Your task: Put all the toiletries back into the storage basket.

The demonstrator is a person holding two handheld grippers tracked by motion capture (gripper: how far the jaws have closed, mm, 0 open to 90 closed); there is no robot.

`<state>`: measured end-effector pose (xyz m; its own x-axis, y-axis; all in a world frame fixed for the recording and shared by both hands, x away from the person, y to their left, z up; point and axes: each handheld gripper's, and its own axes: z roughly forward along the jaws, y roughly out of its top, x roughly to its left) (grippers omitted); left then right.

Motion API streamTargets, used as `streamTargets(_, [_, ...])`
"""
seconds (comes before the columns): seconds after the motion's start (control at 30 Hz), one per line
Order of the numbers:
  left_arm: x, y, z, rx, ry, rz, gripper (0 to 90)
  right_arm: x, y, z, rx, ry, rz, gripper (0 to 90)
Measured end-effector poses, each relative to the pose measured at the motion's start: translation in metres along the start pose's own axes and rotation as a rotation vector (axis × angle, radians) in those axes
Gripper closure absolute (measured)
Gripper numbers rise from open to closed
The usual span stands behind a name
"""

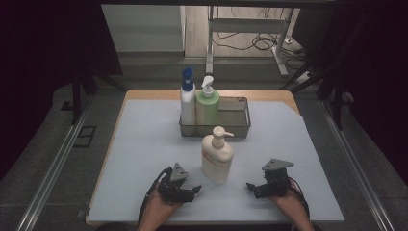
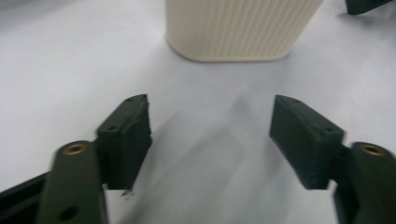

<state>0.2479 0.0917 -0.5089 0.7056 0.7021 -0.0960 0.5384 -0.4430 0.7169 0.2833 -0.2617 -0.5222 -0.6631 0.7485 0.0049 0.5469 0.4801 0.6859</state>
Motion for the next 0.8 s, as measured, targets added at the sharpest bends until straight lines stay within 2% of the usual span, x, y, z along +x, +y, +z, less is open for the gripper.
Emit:
streamTargets(0.03, [0.001, -0.001, -0.002, -0.002, 0.008, -0.003, 25.5, 0.0, 0.0, 0.0, 0.0, 0.0, 0.0, 0.0])
streamTargets(0.07, [0.002, -0.002, -0.005, -0.002, 0.016, -0.011, 20.2, 0.0, 0.0, 0.0, -0.001, -0.001, 0.0, 0.0])
streamTargets(0.2, [0.005, -0.007, -0.012, -0.009, 0.031, -0.023, 14.2, 0.0, 0.0, 0.0, -0.002, -0.001, 0.0, 0.0])
streamTargets(0.47, [0.014, -0.018, -0.022, -0.004, 0.069, -0.035, 12.5, 0.0, 0.0, 0.0, -0.001, -0.001, 0.0, 0.0])
streamTargets(0.53, [0.018, -0.023, -0.025, 0.003, 0.089, -0.042, 12.4, 0.0, 0.0, 0.0, 0.0, 0.0, 0.0, 0.0])
streamTargets(0.8, [0.024, -0.033, -0.026, 0.029, 0.135, -0.037, 12.4, -0.001, 0.0, -0.002, 0.002, 0.009, -0.007, 0.0])
